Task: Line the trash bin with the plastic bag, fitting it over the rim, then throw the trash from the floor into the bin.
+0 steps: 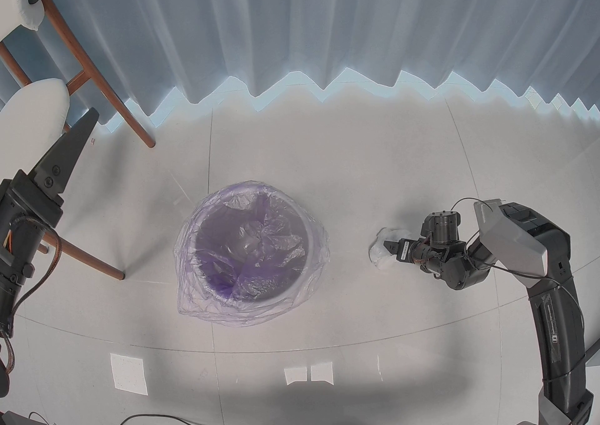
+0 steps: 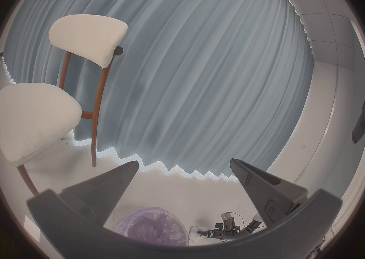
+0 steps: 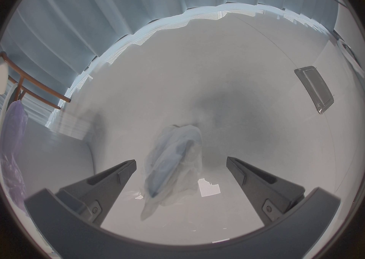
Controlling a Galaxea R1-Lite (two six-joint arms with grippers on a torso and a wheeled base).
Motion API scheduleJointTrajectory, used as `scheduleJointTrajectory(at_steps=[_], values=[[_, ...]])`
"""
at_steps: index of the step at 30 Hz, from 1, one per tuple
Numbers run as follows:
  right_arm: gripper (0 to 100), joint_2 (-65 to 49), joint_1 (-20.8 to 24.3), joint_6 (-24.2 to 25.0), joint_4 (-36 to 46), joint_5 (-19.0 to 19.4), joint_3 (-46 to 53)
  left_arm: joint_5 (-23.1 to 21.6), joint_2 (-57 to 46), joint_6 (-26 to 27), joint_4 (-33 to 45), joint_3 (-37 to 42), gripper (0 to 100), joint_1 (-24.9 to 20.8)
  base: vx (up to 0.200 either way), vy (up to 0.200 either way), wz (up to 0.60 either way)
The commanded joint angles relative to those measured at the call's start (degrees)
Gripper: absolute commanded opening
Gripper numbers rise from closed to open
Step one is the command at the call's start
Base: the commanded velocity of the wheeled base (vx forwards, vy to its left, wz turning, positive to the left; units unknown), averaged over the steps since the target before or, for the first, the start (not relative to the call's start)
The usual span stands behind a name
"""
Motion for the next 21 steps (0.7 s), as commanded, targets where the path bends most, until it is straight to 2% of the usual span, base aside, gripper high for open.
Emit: scheduleJointTrajectory(at_steps=[1,2,3,9,16,21], values=[[100,2.0,0.0,0.1,0.2,-0.1,-2.2,0.0,0.0,0.0,0.0,0.0,100,-0.1,0.000,0.000,0.00],[100,2.2,0.0,0.3,-0.2,-0.1,-2.5,0.0,0.0,0.0,0.0,0.1,100,-0.1,0.000,0.000,0.00],[0,2.3,-0.1,0.5,-0.2,-0.1,-2.9,0.0,0.0,0.0,0.0,0.1,100,-0.1,0.000,0.000,0.00],[0,1.5,-0.3,2.0,-0.9,-0.2,-1.5,0.0,0.0,0.0,-0.1,0.4,100,-0.1,0.000,0.000,0.00],[0,-6.3,0.0,6.7,-3.3,-0.2,6.5,0.0,-0.1,0.1,-0.1,0.2,100,-0.1,0.000,0.000,0.00],[0,-22.5,3.3,18.7,-6.6,0.1,22.1,-0.9,-1.3,0.1,-0.1,0.1,100,-0.3,0.000,0.000,0.00]])
